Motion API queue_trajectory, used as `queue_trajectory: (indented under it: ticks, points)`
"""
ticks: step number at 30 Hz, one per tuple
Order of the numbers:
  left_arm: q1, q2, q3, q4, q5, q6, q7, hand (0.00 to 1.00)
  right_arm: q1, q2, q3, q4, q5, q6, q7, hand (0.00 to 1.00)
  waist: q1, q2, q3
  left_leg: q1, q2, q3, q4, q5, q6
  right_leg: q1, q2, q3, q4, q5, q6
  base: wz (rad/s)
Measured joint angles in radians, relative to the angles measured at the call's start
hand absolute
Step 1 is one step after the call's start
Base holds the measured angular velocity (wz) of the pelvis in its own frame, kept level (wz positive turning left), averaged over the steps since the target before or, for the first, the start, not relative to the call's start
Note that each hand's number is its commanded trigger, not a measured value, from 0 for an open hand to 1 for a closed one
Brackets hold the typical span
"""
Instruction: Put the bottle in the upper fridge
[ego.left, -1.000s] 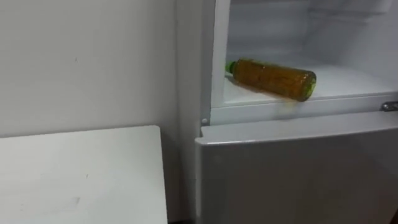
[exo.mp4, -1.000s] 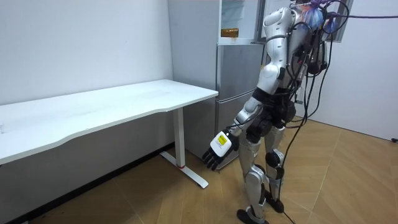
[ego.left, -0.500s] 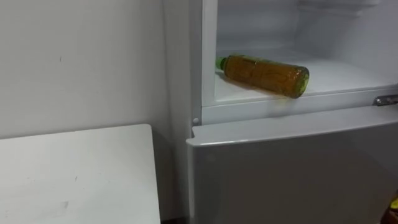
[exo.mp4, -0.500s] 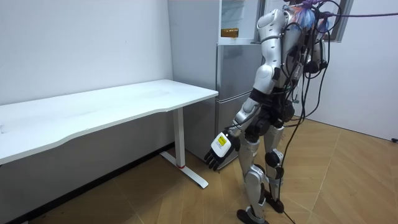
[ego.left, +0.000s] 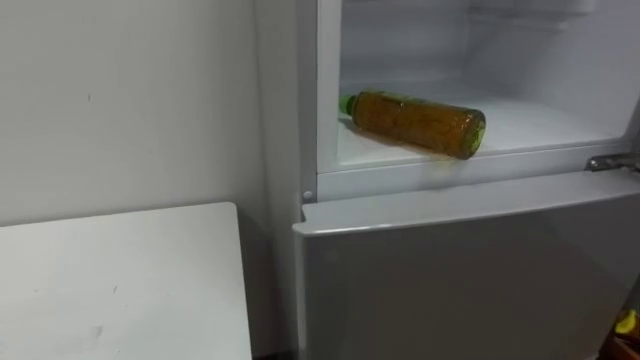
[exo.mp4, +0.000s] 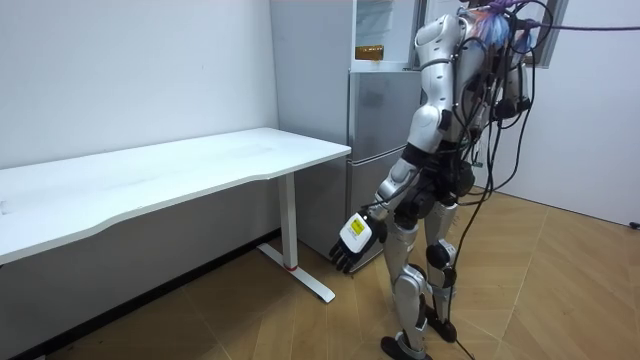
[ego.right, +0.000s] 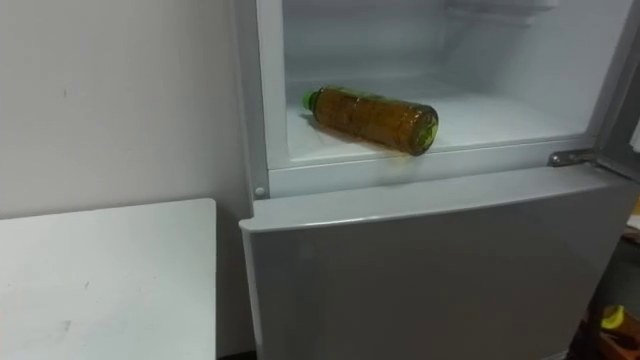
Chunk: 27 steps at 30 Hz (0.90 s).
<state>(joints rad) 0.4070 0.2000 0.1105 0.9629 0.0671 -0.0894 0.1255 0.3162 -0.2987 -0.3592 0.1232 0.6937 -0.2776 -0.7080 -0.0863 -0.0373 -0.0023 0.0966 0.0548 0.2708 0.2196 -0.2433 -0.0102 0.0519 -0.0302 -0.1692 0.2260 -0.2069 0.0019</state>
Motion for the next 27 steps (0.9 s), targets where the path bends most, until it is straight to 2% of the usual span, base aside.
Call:
queue_trajectory:
  ticks: [2, 8, 13, 17, 22, 27]
  points:
    - [0.001, 0.0, 0.007, -0.001, 0.002, 0.0, -0.001, 0.0, 0.0, 0.0, -0.044, 0.032, 0.144, 0.012, 0.005, 0.0, 0.0, -0.003, -0.0007, 0.004, -0.001, 0.001, -0.009, 0.0, 0.0, 0.0, 0.001, 0.002, -0.001, 0.0, 0.0, 0.0]
    - [0.019, 0.0, 0.035, -0.042, 0.007, -0.004, -0.025, 0.0, -0.005, -0.002, -0.146, 0.034, 0.33, 0.016, 0.025, 0.0, -0.014, -0.004, 0.0002, 0.003, -0.001, 0.004, -0.014, 0.0, 0.0, -0.002, 0.001, 0.001, -0.005, 0.0, 0.0, -0.02]
    - [0.017, 0.007, 0.083, -0.041, 0.004, -0.023, -0.025, 0.0, -0.027, -0.031, -0.211, 0.034, 0.52, 0.006, 0.042, 0.0, -0.018, -0.01, 0.0002, 0.001, -0.003, 0.003, -0.015, 0.0, 0.0, -0.01, -0.001, 0.003, 0.008, -0.006, 0.001, -0.01]
    - [0.02, 0.006, 0.094, -0.04, 0.004, -0.024, -0.021, 0.0, -0.042, -0.031, -0.236, 0.002, 0.581, 0.006, 0.047, 0.0, -0.021, -0.022, 0.0024, 0.001, -0.007, 0.004, -0.014, 0.0, 0.0, -0.022, -0.006, 0.005, 0.033, -0.019, 0.002, 0.0]
    - [0.02, 0.006, 0.101, -0.039, 0.004, -0.025, -0.021, 0.0, -0.097, -0.031, -0.292, -0.018, 0.582, 0.006, 0.067, 0.0, -0.029, -0.032, 0.0017, 0.002, -0.008, 0.004, -0.012, 0.0, 0.0, -0.017, -0.007, 0.003, 0.03, -0.019, 0.002, 0.0]
    - [0.021, 0.005, 0.103, -0.036, 0.005, -0.025, -0.019, 0.0, -0.122, -0.032, -0.31, -0.019, 0.581, -0.008, 0.07, 0.0, -0.028, -0.036, 0.002, 0.002, -0.008, 0.003, -0.013, 0.0, 0.0, -0.02, -0.007, 0.005, 0.026, -0.019, 0.003, 0.0]
